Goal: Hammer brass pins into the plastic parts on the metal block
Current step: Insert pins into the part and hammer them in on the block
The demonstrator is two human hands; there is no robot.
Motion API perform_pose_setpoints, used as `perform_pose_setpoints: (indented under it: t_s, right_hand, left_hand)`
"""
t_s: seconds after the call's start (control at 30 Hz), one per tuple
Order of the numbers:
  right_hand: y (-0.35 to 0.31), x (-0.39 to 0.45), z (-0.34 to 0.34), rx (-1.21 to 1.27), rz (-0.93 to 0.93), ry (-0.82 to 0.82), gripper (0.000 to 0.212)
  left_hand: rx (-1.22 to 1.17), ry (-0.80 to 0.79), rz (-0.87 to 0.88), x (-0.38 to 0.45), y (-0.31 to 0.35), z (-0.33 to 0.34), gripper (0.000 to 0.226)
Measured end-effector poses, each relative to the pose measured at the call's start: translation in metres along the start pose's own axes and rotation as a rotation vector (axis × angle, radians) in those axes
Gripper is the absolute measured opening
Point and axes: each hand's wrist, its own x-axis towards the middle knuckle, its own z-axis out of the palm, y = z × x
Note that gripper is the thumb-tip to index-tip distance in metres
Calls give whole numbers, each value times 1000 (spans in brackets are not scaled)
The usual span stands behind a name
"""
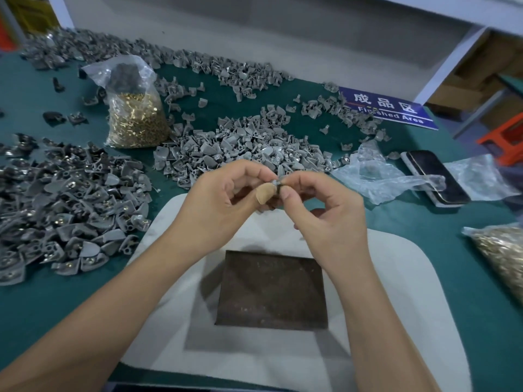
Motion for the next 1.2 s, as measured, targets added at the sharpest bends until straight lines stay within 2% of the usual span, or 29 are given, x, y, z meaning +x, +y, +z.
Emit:
perform_pose_setpoints:
  t_s: [0.07, 0.17, 0.23, 0.3, 0.33, 0.47, 0.57, 0.63, 0.7, 0.77, 0.83, 1.0, 1.07, 1.2]
  right_hand:
    - [-2, -14, -11, 4, 4, -37, 13]
    - [5, -37, -34, -64, 120, 112, 11]
    - [20, -48, -55, -450, 280, 182, 15]
    - [29, -56, -69, -817, 493, 84, 30]
    - [29, -59, -72, -853, 539, 16, 35]
    - [18, -63, -70, -943, 444, -198, 32]
    - [12, -66, -76, -1032, 462, -211, 35]
    - [7, -69, -84, -1086, 460, -151, 31]
    - [-3, -74, -91, -972, 376, -58, 28]
    - [-17, -78, -91, -676, 308, -1, 23]
    - [-34, -82, -85, -464, 263, -34, 21]
    - [-53, -96, -68, -396, 234, -269, 35]
    - [-53, -98, -62, -420, 221, -261, 32]
    - [-54, -102, -55, -433, 207, -145, 32]
  left_hand:
    - [49, -48, 3, -12, 4, 1, 10]
    - [178, -109, -9, -33, 9, 3, 4]
    - [274, -143, 14, -48, 14, 6, 4]
    - [360, -156, 31, -61, 19, 10, 5]
    - [401, -152, 38, -66, 20, 13, 5]
    - [543, -117, 42, -77, 22, 20, 6]
    - [652, -94, 81, -84, 25, 16, 5]
    - [761, -93, 131, -87, 28, 14, 4]
    - [822, -87, 155, -90, 31, 14, 6]
    - [874, -83, 176, -90, 33, 14, 7]
    - [937, -96, 192, -90, 35, 15, 8]
    - [1002, -107, 192, -91, 38, 15, 7]
    - [1009, -101, 194, -91, 38, 16, 6]
    - [1010, -76, 203, -91, 37, 17, 4]
